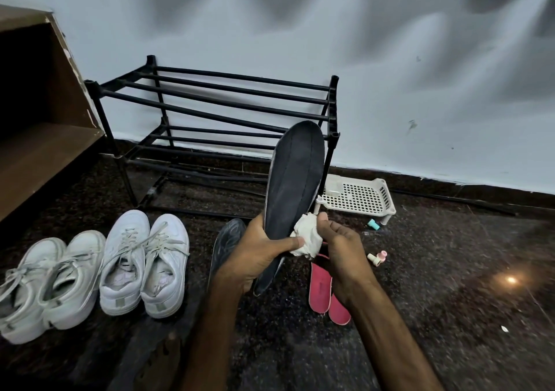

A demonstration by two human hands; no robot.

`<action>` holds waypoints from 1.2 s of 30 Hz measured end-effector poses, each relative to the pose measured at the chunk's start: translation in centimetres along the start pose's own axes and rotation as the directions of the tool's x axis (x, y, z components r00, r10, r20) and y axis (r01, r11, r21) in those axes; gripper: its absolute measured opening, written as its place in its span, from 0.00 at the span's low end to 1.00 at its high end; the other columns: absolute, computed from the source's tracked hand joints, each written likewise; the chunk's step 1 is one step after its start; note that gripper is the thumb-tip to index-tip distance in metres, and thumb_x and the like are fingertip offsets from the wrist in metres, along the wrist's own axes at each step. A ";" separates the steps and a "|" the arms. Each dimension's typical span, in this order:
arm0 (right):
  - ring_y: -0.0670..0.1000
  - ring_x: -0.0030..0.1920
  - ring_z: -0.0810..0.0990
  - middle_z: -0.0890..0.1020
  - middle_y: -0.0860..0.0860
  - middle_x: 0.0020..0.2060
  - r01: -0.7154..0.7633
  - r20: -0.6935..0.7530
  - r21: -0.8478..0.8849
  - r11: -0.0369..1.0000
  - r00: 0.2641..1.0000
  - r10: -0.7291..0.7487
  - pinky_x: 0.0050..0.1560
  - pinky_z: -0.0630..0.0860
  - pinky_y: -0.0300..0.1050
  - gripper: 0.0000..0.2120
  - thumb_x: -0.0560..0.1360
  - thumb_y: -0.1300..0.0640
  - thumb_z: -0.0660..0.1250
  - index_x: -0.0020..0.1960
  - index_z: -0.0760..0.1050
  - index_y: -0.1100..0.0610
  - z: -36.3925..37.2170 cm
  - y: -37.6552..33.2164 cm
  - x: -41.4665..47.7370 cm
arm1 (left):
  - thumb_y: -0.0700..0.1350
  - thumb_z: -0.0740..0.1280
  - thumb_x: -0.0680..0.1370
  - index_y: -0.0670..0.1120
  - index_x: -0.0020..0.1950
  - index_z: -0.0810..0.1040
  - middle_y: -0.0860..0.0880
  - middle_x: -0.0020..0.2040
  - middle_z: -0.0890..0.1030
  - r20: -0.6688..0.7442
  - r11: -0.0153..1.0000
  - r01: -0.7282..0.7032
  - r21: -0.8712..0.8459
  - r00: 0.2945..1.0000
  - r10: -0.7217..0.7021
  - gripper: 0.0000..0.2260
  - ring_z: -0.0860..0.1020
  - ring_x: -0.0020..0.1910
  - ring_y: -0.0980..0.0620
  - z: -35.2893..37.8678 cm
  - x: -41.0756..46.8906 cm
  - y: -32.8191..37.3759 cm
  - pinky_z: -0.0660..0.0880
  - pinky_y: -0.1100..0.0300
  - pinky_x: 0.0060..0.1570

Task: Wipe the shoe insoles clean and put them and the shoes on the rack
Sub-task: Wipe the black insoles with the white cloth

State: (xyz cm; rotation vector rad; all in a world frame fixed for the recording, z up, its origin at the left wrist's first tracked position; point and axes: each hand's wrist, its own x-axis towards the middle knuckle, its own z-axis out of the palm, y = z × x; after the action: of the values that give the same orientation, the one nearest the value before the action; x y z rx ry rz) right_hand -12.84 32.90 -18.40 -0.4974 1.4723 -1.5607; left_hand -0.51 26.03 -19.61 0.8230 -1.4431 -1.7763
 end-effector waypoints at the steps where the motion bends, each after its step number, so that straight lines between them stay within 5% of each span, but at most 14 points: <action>1: 0.57 0.46 0.83 0.85 0.61 0.47 -0.017 0.041 0.055 0.998 0.999 0.015 0.51 0.80 0.52 0.18 0.79 0.51 0.66 0.52 0.79 0.67 0.1 -0.1 -0.2 | 0.29 0.73 0.70 0.44 0.55 0.78 0.55 0.43 0.86 -0.012 1.000 0.004 -0.011 1.000 -0.004 0.17 0.83 0.44 0.60 0.1 0.0 -0.1 0.76 0.69 0.40; 4: 0.54 0.44 0.83 0.85 0.60 0.46 0.014 0.125 0.053 0.998 0.992 -0.021 0.45 0.82 0.46 0.18 0.72 0.53 0.71 0.55 0.78 0.66 0.0 -0.4 -0.9 | 0.33 0.73 0.71 0.44 0.58 0.79 0.49 0.49 0.86 -0.066 0.995 0.036 -0.090 0.997 -0.042 0.16 0.84 0.50 0.51 0.1 0.2 -0.5 0.78 0.62 0.46; 6: 0.57 0.45 0.82 0.84 0.63 0.47 0.038 0.113 0.020 0.999 0.993 -0.040 0.47 0.81 0.52 0.18 0.69 0.56 0.73 0.54 0.79 0.67 -0.1 -0.5 -0.9 | 0.35 0.73 0.72 0.42 0.57 0.79 0.44 0.50 0.85 -0.067 0.988 0.057 -0.143 0.995 -0.067 0.15 0.84 0.48 0.48 0.2 0.1 -0.7 0.80 0.56 0.44; 9: 0.61 0.47 0.81 0.83 0.66 0.50 0.125 -0.021 0.085 0.988 0.992 -0.124 0.54 0.78 0.64 0.14 0.70 0.59 0.75 0.51 0.79 0.65 -0.4 -0.9 -0.4 | 0.47 0.67 0.77 0.38 0.57 0.79 0.40 0.43 0.84 0.002 0.932 0.121 -0.343 0.992 -0.128 0.14 0.82 0.35 0.46 0.6 -0.1 -0.6 0.80 0.55 0.33; 11: 0.55 0.46 0.81 0.84 0.59 0.47 0.298 -0.158 0.046 0.953 0.944 -0.288 0.51 0.80 0.54 0.06 0.73 0.60 0.74 0.48 0.80 0.60 -0.4 -2.3 -0.1 | 0.56 0.57 0.81 0.36 0.61 0.77 0.38 0.43 0.83 0.076 0.896 0.188 -0.401 0.982 -0.172 0.25 0.81 0.34 0.45 0.6 -0.2 -0.5 0.80 0.54 0.33; 13: 0.47 0.43 0.81 0.84 0.51 0.42 0.571 -0.223 -0.343 0.746 0.722 -0.655 0.47 0.77 0.42 0.01 0.75 0.60 0.71 0.47 0.80 0.57 -0.1 -4.5 0.0 | 0.62 0.53 0.80 0.36 0.64 0.76 0.38 0.44 0.83 0.134 0.887 0.231 -0.400 0.972 -0.193 0.31 0.80 0.34 0.45 0.6 -0.2 -0.8 0.79 0.55 0.33; 15: 0.49 0.46 0.79 0.81 0.51 0.44 0.645 -0.039 -0.684 0.339 0.432 -0.901 0.48 0.74 0.40 0.03 0.76 0.61 0.70 0.49 0.80 0.59 0.8 -6.0 0.6 | 0.64 0.54 0.78 0.36 0.59 0.79 0.40 0.40 0.82 0.174 0.845 0.278 -0.458 0.960 -0.221 0.33 0.80 0.32 0.47 1.1 -0.4 -0.7 0.78 0.58 0.32; 16: 0.52 0.47 0.77 0.80 0.54 0.46 0.607 0.106 -0.777 0.165 0.385 -0.917 0.49 0.74 0.43 0.05 0.76 0.63 0.69 0.51 0.80 0.60 1.5 -5.9 1.4 | 0.64 0.54 0.77 0.36 0.56 0.80 0.40 0.41 0.83 0.198 0.815 0.296 -0.499 0.954 -0.225 0.32 0.81 0.34 0.47 1.6 -0.4 -0.5 0.79 0.58 0.33; 19: 0.59 0.47 0.76 0.79 0.58 0.48 0.533 0.374 -0.844 -0.064 0.499 -0.782 0.47 0.76 0.53 0.10 0.73 0.66 0.68 0.54 0.80 0.62 3.8 -3.8 2.8 | 0.64 0.55 0.76 0.42 0.62 0.80 0.40 0.59 0.82 0.206 0.741 0.292 -0.604 0.956 -0.210 0.31 0.81 0.57 0.46 2.6 -0.5 0.1 0.78 0.56 0.57; 24: 0.56 0.45 0.77 0.77 0.55 0.45 0.731 0.525 -0.677 0.083 0.559 -0.641 0.42 0.76 0.50 0.12 0.76 0.58 0.59 0.53 0.79 0.60 4.5 -0.2 0.4 | 0.68 0.56 0.76 0.41 0.73 0.70 0.42 0.72 0.71 0.190 0.620 0.253 -0.742 0.967 -0.168 0.38 0.69 0.72 0.47 1.2 0.1 -0.6 0.60 0.52 0.75; 29: 0.53 0.42 0.77 0.77 0.51 0.41 0.741 0.574 -0.622 0.253 0.652 -0.496 0.40 0.74 0.48 0.08 0.72 0.59 0.61 0.45 0.79 0.57 3.2 1.8 -2.7 | 0.72 0.52 0.74 0.42 0.54 0.84 0.45 0.50 0.83 0.122 0.598 0.222 -0.770 0.971 -0.204 0.38 0.81 0.45 0.48 -0.3 1.1 -1.7 0.73 0.48 0.60; 32: 0.50 0.44 0.78 0.80 0.50 0.41 0.687 0.641 -0.650 0.325 0.725 -0.252 0.44 0.72 0.41 0.04 0.74 0.61 0.68 0.44 0.81 0.57 3.0 -0.2 -2.9 | 0.71 0.51 0.75 0.44 0.49 0.86 0.45 0.46 0.84 0.070 0.593 0.171 -0.787 0.979 -0.189 0.36 0.80 0.42 0.47 -0.8 1.3 -1.2 0.75 0.39 0.58; 34: 0.47 0.43 0.80 0.84 0.50 0.42 0.638 0.647 -0.701 0.319 0.757 -0.090 0.45 0.73 0.38 0.02 0.74 0.61 0.71 0.45 0.83 0.57 2.1 -2.6 -3.1 | 0.71 0.52 0.76 0.42 0.51 0.84 0.43 0.46 0.83 0.057 0.582 0.162 -0.797 0.979 -0.195 0.36 0.81 0.41 0.46 -0.8 1.3 -0.8 0.81 0.46 0.48; 36: 0.47 0.43 0.81 0.84 0.50 0.44 0.587 0.560 -0.752 0.300 0.809 -0.179 0.46 0.75 0.39 0.04 0.75 0.60 0.71 0.48 0.83 0.56 1.2 -5.0 -2.8 | 0.70 0.52 0.76 0.40 0.52 0.83 0.42 0.46 0.82 0.090 0.595 0.187 -0.781 0.978 -0.190 0.36 0.82 0.41 0.46 -0.4 0.9 -0.4 0.81 0.53 0.44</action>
State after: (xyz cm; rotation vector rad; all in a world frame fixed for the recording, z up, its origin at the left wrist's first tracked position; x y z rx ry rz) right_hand -12.09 33.88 -12.68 -1.8599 1.8754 -0.6873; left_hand -0.71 25.16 -20.10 0.4890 -0.4181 -2.2784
